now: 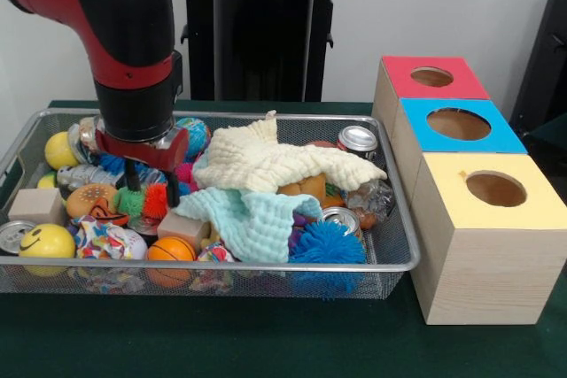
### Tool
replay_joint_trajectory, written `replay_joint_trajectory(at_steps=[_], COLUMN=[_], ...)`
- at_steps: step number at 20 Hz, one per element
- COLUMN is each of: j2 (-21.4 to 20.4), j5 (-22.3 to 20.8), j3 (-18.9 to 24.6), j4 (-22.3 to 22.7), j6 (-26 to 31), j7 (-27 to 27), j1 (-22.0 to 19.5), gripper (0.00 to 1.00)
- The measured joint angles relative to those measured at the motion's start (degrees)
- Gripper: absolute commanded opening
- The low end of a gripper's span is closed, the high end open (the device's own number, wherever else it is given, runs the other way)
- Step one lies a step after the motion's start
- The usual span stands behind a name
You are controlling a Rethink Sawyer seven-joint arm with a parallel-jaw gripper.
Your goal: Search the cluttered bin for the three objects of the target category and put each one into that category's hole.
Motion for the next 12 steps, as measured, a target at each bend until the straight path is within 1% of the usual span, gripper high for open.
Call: replay_joint_trajectory(at_steps=[8,12], j2=[1.63,2.81], j5=[-0.04,-0.06], j3=[0.0,-0.01], j4=[-4.43,-7.26], j6=[4.16,8.0], j7=[0.0,0.0], j1=[-0.2,-0.21], gripper=[1.0,1.0])
